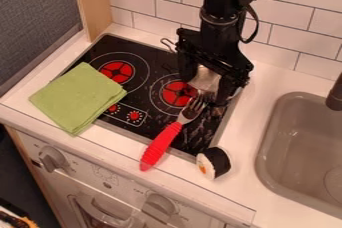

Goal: Move the green cloth to the top left of the burners

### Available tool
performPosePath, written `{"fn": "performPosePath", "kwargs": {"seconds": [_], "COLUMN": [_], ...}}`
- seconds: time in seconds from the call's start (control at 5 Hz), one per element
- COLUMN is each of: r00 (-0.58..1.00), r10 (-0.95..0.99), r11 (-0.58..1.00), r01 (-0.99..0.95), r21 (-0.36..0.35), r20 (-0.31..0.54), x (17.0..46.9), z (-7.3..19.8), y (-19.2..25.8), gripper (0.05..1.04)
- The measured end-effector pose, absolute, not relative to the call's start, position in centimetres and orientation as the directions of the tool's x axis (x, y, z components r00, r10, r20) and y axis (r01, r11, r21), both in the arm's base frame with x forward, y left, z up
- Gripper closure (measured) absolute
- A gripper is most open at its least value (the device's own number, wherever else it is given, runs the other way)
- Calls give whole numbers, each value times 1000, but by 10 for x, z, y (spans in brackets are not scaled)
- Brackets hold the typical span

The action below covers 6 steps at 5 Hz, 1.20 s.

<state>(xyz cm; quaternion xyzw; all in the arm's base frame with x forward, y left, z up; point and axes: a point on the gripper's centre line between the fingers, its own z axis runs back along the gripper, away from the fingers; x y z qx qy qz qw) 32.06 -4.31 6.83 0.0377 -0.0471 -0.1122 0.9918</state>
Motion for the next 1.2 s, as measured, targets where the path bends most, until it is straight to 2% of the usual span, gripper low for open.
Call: {"fn": "performPosePath", "kwargs": {"seconds": [0.4, 0.8, 1.0, 1.2], "r00": [976, 973, 963, 962], "r10": [-217, -214, -258, -267], "r11": [975, 976, 966, 963], "r01": [215, 217, 258, 264], "r21": [53, -15, 1, 59], "r20": [28, 90, 75, 56], "x": [307, 284, 274, 270], "z": [49, 63, 55, 49], "y": [-30, 43, 82, 107], "gripper": [81, 81, 81, 82]}}
